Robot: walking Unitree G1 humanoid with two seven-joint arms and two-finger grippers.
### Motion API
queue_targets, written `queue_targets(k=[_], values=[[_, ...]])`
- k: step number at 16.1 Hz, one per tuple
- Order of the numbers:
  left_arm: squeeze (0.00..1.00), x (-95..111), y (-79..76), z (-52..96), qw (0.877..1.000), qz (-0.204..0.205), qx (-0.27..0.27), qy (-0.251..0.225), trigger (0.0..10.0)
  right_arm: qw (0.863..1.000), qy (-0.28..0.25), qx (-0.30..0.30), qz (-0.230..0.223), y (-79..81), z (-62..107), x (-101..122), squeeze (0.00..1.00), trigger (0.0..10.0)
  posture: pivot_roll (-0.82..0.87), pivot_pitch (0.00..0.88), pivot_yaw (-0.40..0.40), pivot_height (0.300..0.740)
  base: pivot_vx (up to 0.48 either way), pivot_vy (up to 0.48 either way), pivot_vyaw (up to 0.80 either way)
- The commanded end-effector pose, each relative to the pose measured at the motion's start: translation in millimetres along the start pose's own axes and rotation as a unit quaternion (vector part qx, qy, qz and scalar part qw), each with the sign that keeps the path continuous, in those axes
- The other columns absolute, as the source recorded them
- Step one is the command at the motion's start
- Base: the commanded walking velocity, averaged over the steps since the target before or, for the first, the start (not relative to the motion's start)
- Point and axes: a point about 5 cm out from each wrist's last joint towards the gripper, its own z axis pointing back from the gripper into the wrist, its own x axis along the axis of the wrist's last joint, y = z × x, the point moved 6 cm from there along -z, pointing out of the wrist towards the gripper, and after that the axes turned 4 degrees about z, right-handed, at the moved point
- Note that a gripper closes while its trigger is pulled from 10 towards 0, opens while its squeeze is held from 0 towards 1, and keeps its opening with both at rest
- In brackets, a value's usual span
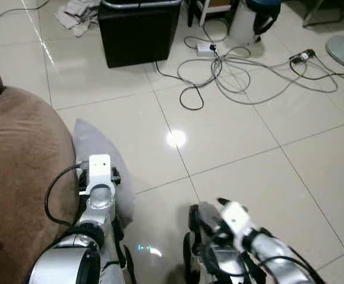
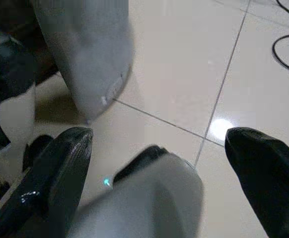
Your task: Move the pillow to the sofa from floor
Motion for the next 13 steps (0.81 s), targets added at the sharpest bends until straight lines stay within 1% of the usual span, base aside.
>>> queue_targets(k=[1,2,3,4,5,6,7,8,10,11,12,13], values=[[0.0,-11.9,0.2,4.0,1.0,-0.009,0.006,0.011,10.0,0.999,0.031,-0.002,-0.013,5.7,9.3,-20.3,0.0,10.0,-0.2,0.313,-0.114,0.594,0.0,0.0,0.0],[0.0,-13.9,-0.7,4.4,1.0,-0.005,0.001,0.015,10.0,0.999,-0.028,-0.035,-0.031,-12.2,3.8,7.9,0.0,10.0,-0.2,0.309,-0.113,0.594,0.0,0.0,0.0],[0.0,-15.1,-2.7,4.4,1.0,0.0,-0.009,0.019,10.0,0.994,-0.075,-0.059,-0.048,-28.9,0.0,37.5,0.0,10.0,-0.2,0.309,-0.113,0.594,0.0,0.0,0.0],[0.0,-15.8,-3.4,4.4,1.0,0.002,-0.013,0.021,10.0,0.992,-0.095,-0.06,-0.051,-36.0,-7.1,58.3,0.0,10.0,-0.19,0.303,-0.114,0.594,0.0,0.0,0.0],[0.0,-16.7,-2.9,4.3,1.0,0.002,-0.014,0.024,10.0,0.992,-0.108,-0.047,-0.044,-37.5,-14.2,75.1,0.0,10.0,-0.19,0.301,-0.115,0.594,0.0,0.0,0.0],[0.0,-17.8,-1.4,4.2,1.0,-0.006,-0.015,0.025,10.0,0.993,-0.112,-0.039,-0.03,-46.0,-23.1,95.4,0.0,10.0,-0.19,0.299,-0.114,0.594,0.0,0.0,0.0],[0.0,-19.6,0.8,4.3,1.0,-0.006,-0.012,0.028,10.0,0.992,-0.122,-0.026,-0.021,-46.2,-32.0,118.6,0.0,10.0,-0.19,0.294,-0.114,0.594,0.0,0.0,0.0],[0.0,-20.2,1.5,4.2,0.999,-0.006,-0.012,0.029,10.0,0.992,-0.128,-0.011,-0.02,-38.9,-35.4,131.7,0.0,10.0,-0.19,0.287,-0.113,0.594,0.0,0.0,0.0],[0.0,-21.1,0.9,4.2,0.999,-0.01,-0.015,0.033,10.0,0.991,-0.132,0.018,-0.02,-19.8,-36.3,144.3,0.0,10.0,-0.19,0.287,-0.114,0.594,0.0,0.0,0.0],[0.0,-21.2,0.8,4.2,0.999,-0.011,-0.015,0.033,10.0,0.991,-0.131,0.023,-0.022,-16.7,-35.9,145.4,0.0,10.0,-0.19,0.287,-0.115,0.594,0.0,0.0,0.0],[0.0,-23.9,3.0,4.4,0.999,-0.021,-0.011,0.038,10.0,0.991,-0.124,0.047,-0.025,-4.7,-31.6,145.1,0.0,10.0,-0.19,0.286,-0.115,0.594,0.0,0.0,0.0],[0.0,-27.6,6.3,4.8,0.999,-0.021,-0.004,0.047,10.0,0.99,-0.114,0.074,-0.027,6.3,-25.9,142.7,0.0,10.0,-0.19,0.286,-0.115,0.594,0.0,0.0,0.0]])
